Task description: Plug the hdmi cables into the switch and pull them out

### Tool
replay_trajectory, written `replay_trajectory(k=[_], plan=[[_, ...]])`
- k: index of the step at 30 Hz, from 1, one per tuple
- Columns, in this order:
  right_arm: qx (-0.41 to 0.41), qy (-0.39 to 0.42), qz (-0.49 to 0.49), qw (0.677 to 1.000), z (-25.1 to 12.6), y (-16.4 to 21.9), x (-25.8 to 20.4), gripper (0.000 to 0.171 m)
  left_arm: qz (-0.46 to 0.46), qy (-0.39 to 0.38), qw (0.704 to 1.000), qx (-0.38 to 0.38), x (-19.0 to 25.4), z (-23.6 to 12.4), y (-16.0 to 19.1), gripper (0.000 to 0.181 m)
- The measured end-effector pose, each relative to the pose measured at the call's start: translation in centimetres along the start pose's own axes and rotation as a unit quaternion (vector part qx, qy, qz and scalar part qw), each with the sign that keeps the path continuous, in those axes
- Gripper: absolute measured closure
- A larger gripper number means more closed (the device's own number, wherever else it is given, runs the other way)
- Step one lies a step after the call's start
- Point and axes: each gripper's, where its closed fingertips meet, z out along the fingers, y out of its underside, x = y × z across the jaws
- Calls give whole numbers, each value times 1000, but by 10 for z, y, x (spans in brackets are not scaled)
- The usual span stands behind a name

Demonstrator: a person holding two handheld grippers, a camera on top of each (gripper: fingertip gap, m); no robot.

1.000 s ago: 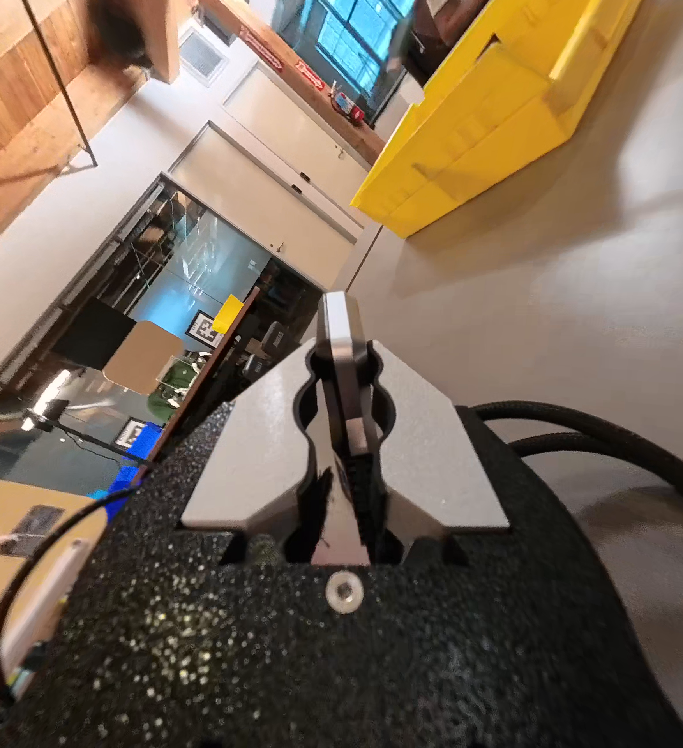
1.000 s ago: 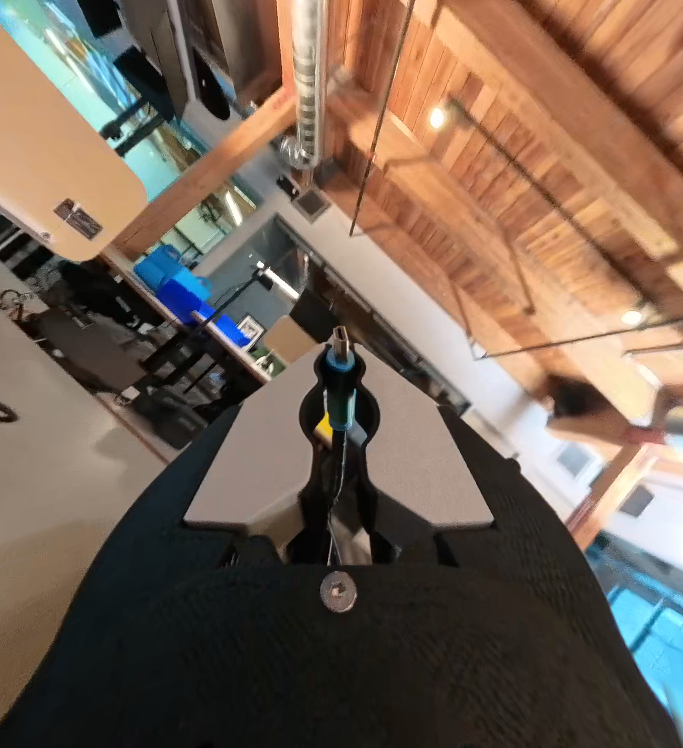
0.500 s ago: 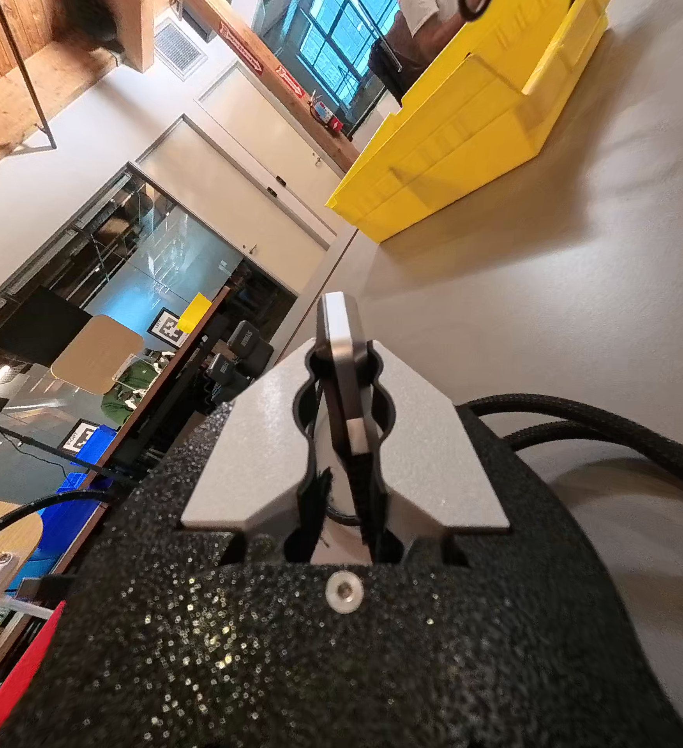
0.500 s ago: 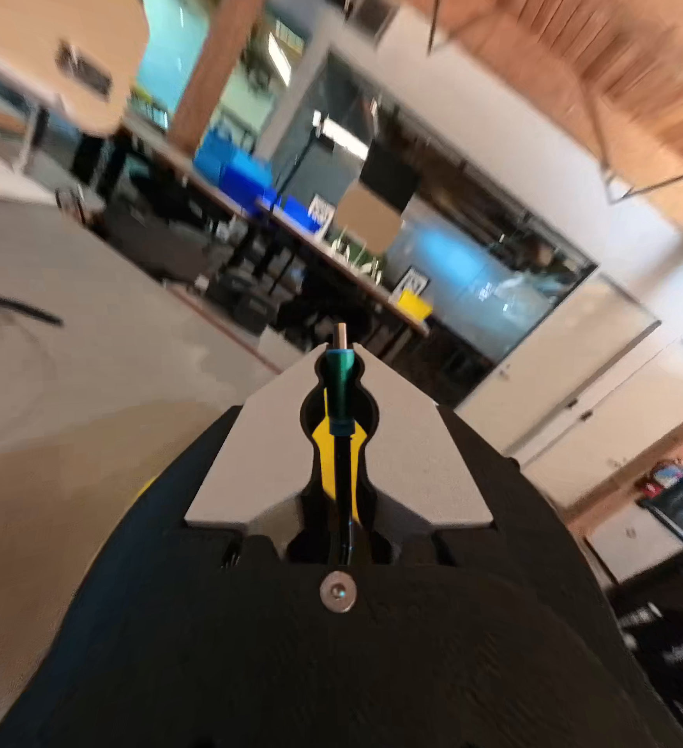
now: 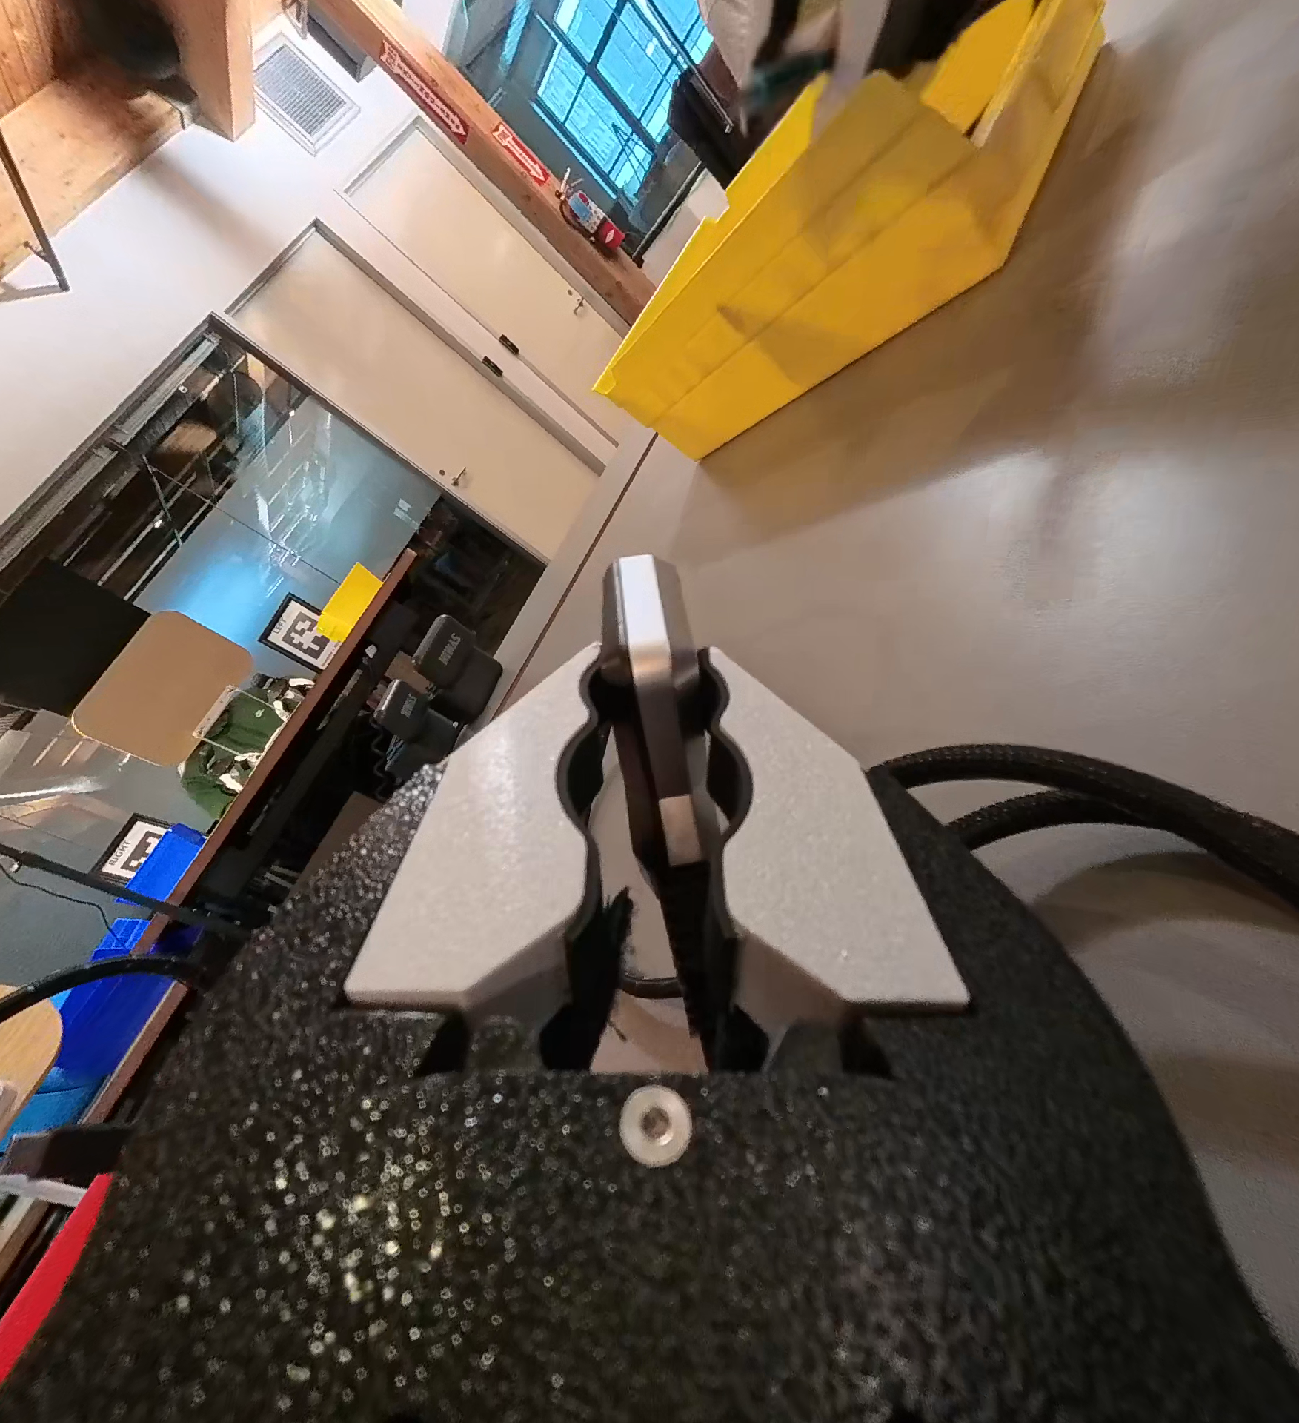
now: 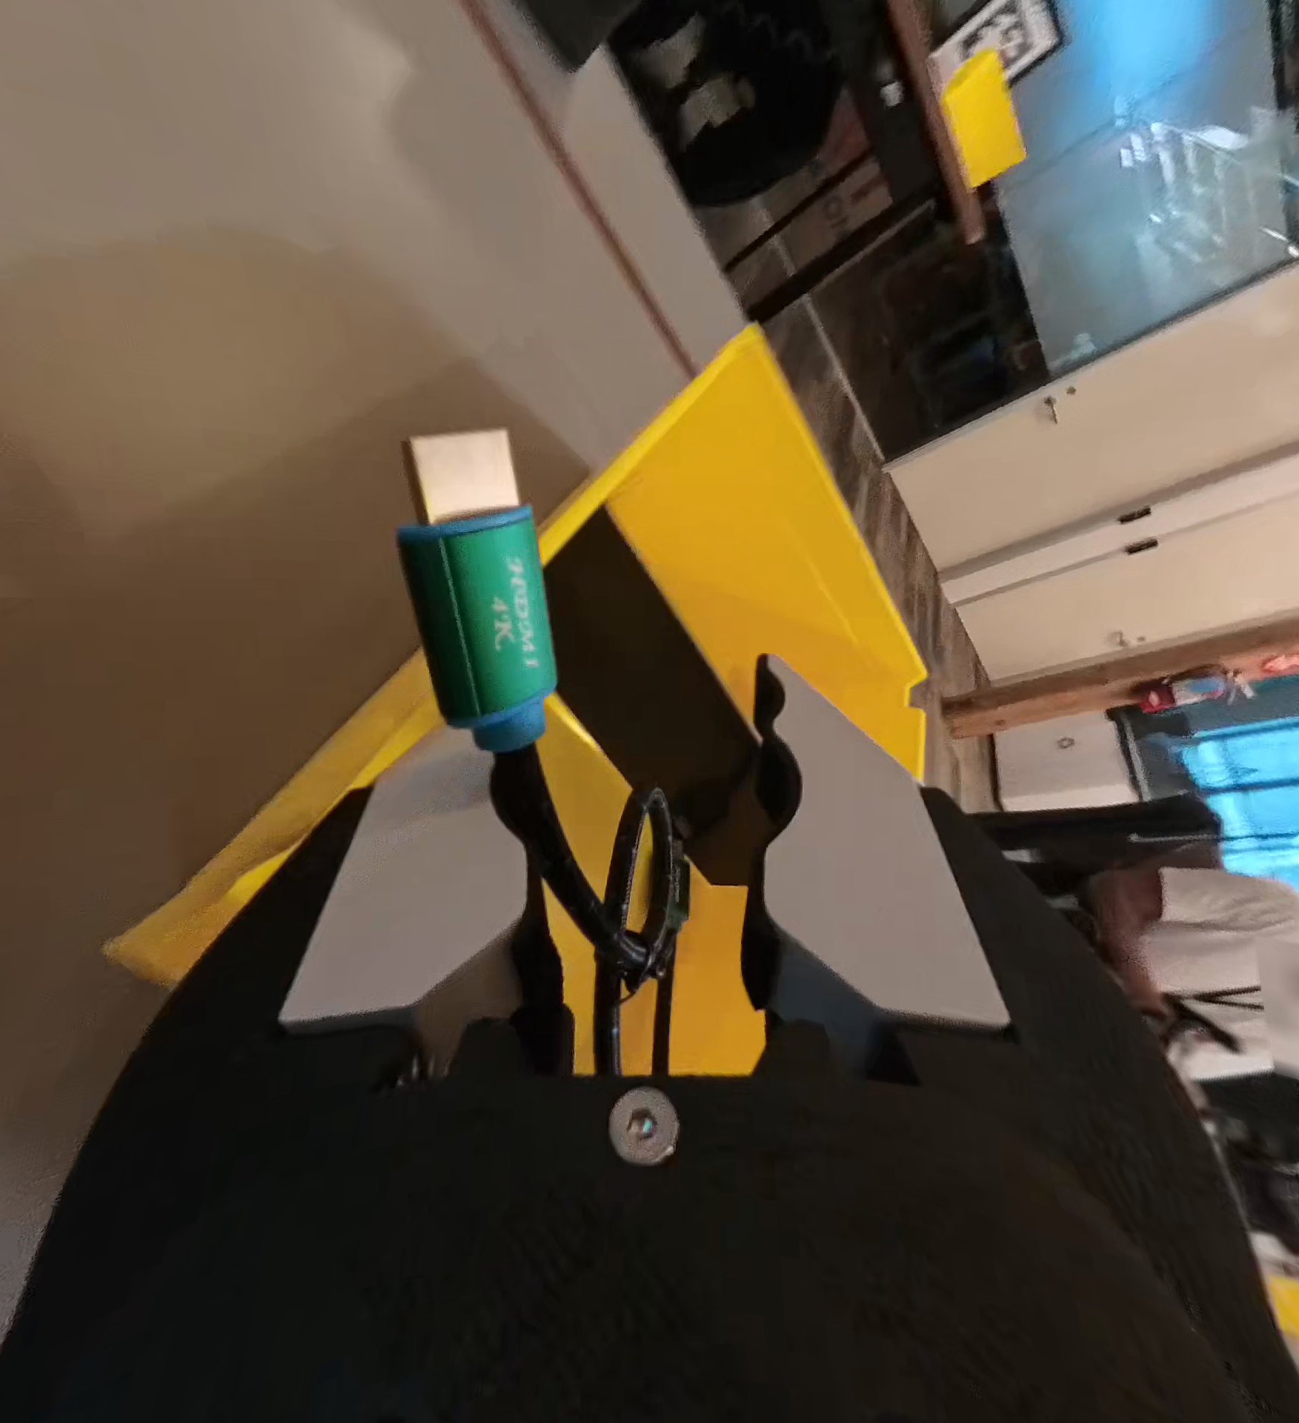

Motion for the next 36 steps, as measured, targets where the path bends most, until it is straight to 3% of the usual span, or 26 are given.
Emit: replay_trajectory(k=[5, 10, 14, 16, 19, 21, 23, 27, 29, 36], plan=[[116, 41, 84, 989, -42, -39, 39, 105, 5, 7, 1000, 1, 3, 1, -1, 161], [58, 70, 53, 994, -43, -22, 47, 111, 3, 11, 1000, 2, 4, 1, -1, 161], [16, -4, 96, 995, -26, -10, 22, 109, 5, 15, 1000, 1, 6, 1, -1, 161], [18, -79, 140, 987, -26, -13, 3, 109, 5, 16, 1000, 1, 7, 1, -1, 162], [28, -128, 178, 975, -34, -12, -3, 102, 4, 19, 1000, 1, 7, 2, -1, 162], [59, -183, 238, 952, -44, -19, -6, 79, 3, 20, 1000, 2, 8, 1, -1, 162], [98, -259, 321, 906, -57, -30, -10, 68, 2, 20, 1000, 2, 8, 1, 0, 162], [169, -333, 473, 798, -69, -53, 3, 64, 2, 21, 1000, 1, 8, 1, 0, 162], [180, -312, 527, 770, -62, -54, 17, 64, 1, 22, 1000, 1, 9, 1, 0, 162], [152, -252, 478, 828, -54, -55, 16, 53, 0, 24, 1000, 1, 9, 1, 0, 162]])
